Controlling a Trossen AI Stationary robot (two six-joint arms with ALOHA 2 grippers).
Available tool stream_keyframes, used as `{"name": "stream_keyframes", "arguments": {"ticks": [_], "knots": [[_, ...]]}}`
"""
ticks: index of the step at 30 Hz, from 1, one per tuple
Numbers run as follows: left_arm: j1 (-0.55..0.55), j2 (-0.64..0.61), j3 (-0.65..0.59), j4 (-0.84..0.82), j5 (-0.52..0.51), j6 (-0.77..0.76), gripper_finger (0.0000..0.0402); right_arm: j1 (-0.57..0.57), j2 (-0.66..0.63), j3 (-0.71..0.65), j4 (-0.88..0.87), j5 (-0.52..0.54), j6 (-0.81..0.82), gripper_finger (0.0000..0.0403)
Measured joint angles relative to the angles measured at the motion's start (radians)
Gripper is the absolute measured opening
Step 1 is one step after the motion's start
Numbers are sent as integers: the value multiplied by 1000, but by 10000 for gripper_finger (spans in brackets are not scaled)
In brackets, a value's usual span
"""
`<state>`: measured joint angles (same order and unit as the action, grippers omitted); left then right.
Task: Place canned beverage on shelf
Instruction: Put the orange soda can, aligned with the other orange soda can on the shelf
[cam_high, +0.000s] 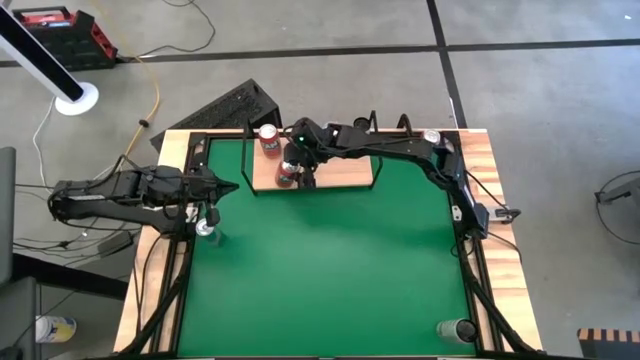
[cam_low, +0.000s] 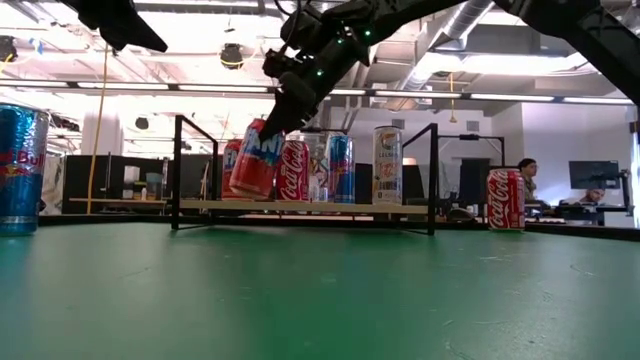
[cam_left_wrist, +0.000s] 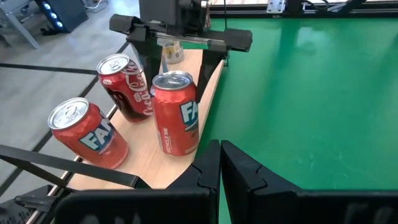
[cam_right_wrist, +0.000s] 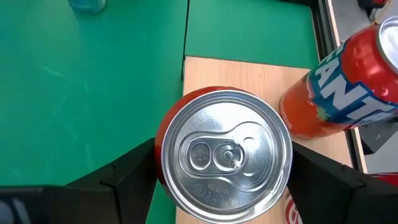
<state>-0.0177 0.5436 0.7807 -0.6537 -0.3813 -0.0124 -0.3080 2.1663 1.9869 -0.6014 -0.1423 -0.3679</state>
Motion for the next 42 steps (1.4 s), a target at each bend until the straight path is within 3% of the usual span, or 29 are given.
{"name": "stream_keyframes", "arguments": {"ticks": [18, 27, 33, 38, 42], "knots": [[0, -1, 0, -1, 10, 0, 0, 0, -2, 2, -53, 62, 1, 330], [0, -1, 0, -2, 19, 0, 0, 0, -2, 2, -53, 66, 1, 389], [0, -1, 0, -2, 20, 0, 0, -1, -3, 2, -31, 67, 1, 391], [0, -1, 0, -6, 20, 0, 0, -2, -7, 50, -50, 88, 1, 385], [0, -1, 0, -10, 38, 14, 0, -8, -7, 153, -212, 89, 2, 384]]}}
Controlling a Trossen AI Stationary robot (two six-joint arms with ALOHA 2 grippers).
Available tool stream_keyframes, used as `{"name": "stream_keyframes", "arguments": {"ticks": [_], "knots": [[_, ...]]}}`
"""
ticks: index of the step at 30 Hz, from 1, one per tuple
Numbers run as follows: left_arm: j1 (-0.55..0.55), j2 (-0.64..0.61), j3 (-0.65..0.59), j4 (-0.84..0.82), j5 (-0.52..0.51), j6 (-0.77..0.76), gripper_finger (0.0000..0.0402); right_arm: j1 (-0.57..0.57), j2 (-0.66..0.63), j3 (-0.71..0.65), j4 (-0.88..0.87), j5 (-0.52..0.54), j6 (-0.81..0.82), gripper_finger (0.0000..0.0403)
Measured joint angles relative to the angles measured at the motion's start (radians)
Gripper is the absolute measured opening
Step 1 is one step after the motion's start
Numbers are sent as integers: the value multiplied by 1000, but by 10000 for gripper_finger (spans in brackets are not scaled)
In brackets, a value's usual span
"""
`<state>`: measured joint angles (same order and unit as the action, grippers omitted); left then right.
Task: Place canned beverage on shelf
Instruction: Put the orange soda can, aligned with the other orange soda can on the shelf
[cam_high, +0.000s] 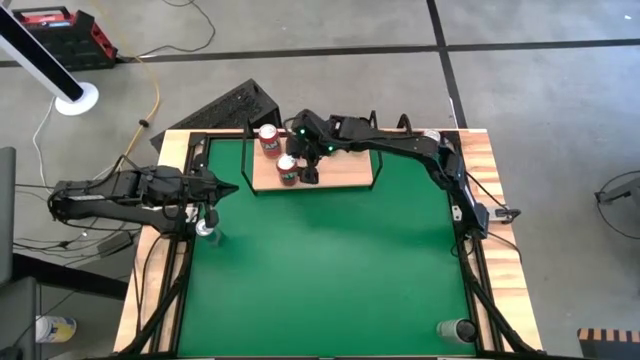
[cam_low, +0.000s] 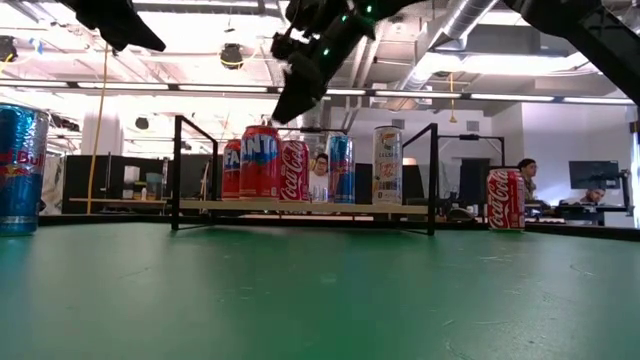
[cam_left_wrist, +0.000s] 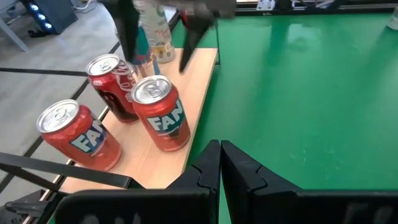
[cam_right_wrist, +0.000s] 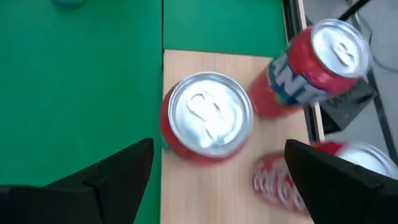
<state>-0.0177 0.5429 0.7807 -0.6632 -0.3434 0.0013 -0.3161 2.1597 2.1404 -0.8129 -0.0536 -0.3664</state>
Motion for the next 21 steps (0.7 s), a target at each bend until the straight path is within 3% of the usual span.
{"name": "stream_keyframes", "arguments": {"ticks": [6, 12, 16, 21], "knots": [[0, 0, 0, -5, 25, 5, 0, -10, -24, 81, -234, -72, 31, 371], [0, 0, 0, -26, 43, 49, 0, -26, -148, -68, -299, -209, 110, 301], [0, 0, 0, -28, 49, 66, 0, -21, -271, -354, -66, -232, 195, 245], [0, 0, 0, -28, 51, 78, 0, 4, -382, -719, 534, -182, 448, 156]]}}
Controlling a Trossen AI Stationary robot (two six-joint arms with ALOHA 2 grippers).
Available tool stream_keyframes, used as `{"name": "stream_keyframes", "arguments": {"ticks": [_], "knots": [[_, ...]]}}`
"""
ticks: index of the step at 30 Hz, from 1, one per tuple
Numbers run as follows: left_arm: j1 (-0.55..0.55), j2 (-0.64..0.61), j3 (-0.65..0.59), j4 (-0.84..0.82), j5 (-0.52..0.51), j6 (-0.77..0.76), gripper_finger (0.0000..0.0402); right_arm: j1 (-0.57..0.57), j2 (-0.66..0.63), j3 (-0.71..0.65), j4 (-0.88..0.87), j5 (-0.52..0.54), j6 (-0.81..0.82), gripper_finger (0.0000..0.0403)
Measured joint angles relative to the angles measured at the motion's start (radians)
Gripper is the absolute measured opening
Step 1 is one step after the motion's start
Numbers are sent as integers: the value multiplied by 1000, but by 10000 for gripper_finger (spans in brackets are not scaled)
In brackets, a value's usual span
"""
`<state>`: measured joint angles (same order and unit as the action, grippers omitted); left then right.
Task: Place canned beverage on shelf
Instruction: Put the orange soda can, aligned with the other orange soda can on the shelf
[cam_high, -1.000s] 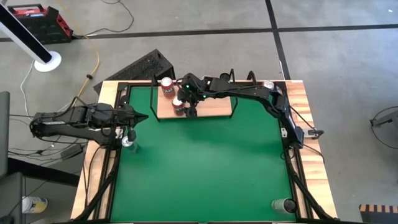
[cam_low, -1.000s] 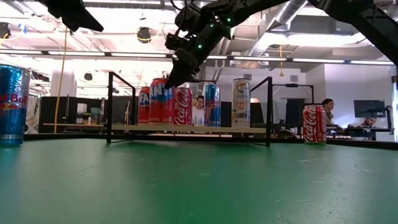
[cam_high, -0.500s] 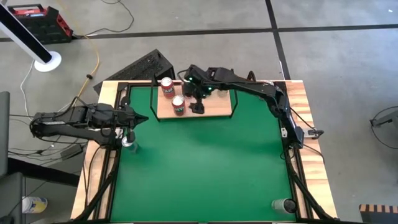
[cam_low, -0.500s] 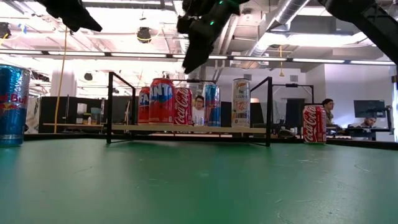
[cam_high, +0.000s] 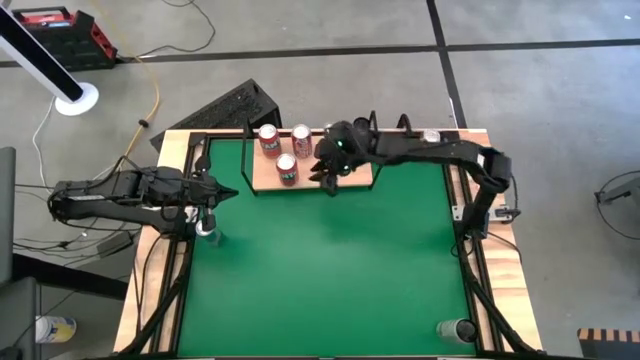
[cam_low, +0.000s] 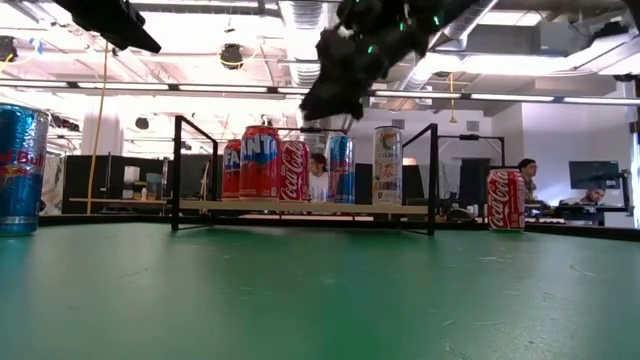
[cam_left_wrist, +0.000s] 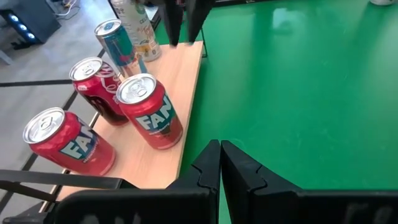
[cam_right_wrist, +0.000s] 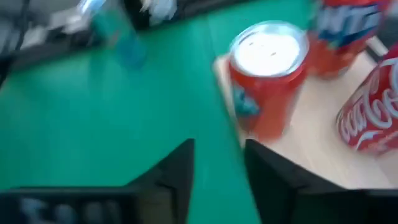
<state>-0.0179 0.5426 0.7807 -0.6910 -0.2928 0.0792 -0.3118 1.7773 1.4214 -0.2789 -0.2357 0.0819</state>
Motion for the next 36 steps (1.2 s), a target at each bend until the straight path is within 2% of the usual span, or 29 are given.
{"name": "stream_keyframes", "arguments": {"ticks": [3, 5, 7, 10, 14, 20, 29, 36], "knots": [[0, 0, 0, 0, 0, 14, 0, 27, 15, -75, 179, 78, 95, 88], [0, 0, 0, 0, 0, 23, 0, 49, 36, -72, 192, 135, 102, 38], [0, 0, 0, 0, 0, 33, 0, 66, 57, -69, 198, 198, 103, 16], [0, 0, 0, 0, -1, 34, 0, 86, 92, -65, 203, 275, 141, 22], [0, 0, 0, 1, -1, 32, 0, 85, 138, -21, 213, 297, 166, 16], [0, 0, 0, 5, -1, 12, 0, 97, 201, 55, 175, 398, 183, 16], [0, 0, 0, 8, -1, -11, 0, 89, 206, 81, 147, 469, 183, 16], [0, 0, 0, 8, -2, 5, 0, 79, 206, 81, 180, 464, 179, 16]]}}
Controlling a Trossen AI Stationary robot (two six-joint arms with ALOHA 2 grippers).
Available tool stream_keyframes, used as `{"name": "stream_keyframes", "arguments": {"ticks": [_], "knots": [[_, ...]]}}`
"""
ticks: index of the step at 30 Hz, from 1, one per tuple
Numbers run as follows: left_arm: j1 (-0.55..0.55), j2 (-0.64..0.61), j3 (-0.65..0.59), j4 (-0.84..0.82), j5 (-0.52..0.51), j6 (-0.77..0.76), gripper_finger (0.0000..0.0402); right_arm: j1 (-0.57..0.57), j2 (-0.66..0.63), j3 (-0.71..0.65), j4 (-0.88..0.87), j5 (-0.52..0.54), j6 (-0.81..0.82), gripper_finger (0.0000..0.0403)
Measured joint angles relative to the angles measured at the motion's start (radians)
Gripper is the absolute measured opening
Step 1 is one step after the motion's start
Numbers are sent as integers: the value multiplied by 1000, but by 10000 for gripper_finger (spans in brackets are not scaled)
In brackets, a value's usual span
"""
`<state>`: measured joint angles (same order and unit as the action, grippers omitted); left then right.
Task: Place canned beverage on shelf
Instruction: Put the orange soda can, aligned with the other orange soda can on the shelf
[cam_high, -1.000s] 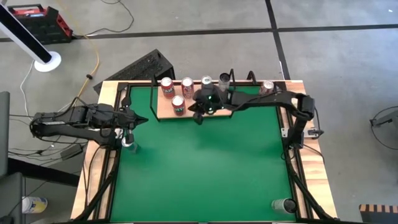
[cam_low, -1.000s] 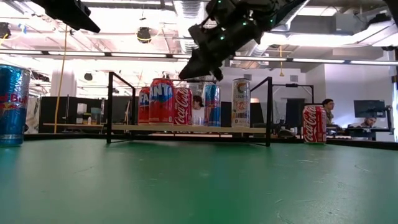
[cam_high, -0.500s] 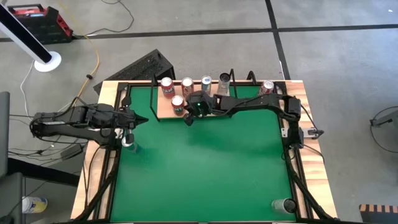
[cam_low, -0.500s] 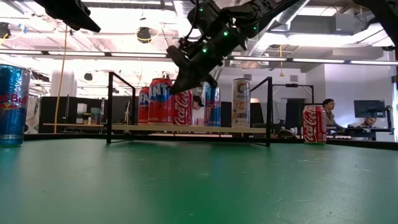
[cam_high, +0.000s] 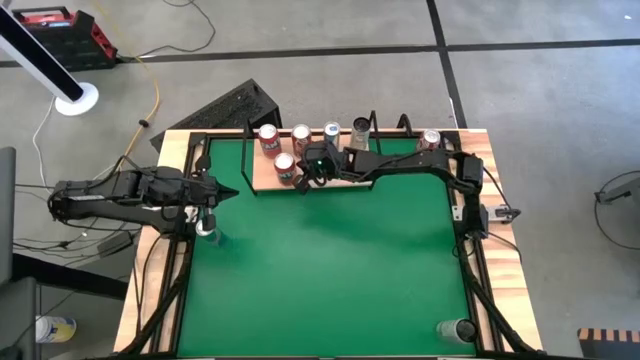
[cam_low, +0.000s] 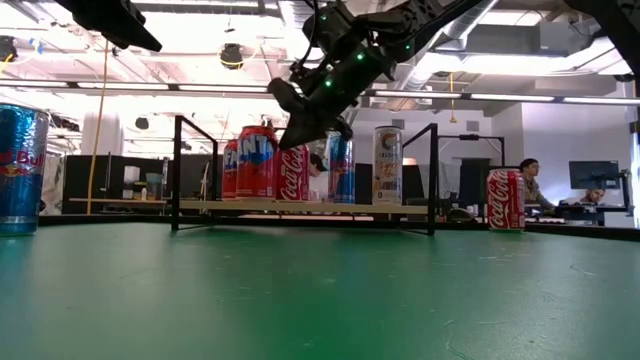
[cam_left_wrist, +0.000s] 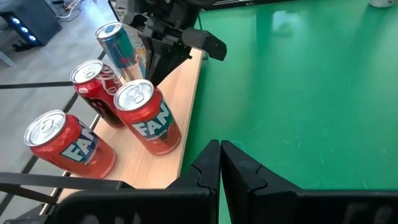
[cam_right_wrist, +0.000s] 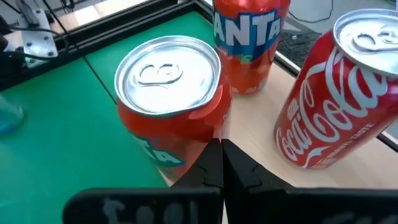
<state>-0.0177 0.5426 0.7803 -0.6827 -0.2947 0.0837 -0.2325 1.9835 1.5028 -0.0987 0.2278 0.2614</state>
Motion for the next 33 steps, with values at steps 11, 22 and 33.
{"name": "stream_keyframes", "arguments": {"ticks": [11, 22, 33], "knots": [[0, 0, 0, 0, 0, -9, 0, -9, 1, 0, 96, -19, -12, 16], [0, 0, 0, 0, 0, 5, 0, -19, -17, 0, 39, -10, -66, 17], [0, 0, 0, 0, 1, 12, 0, 59, 18, 1, -28, 50, 75, 17]]}}
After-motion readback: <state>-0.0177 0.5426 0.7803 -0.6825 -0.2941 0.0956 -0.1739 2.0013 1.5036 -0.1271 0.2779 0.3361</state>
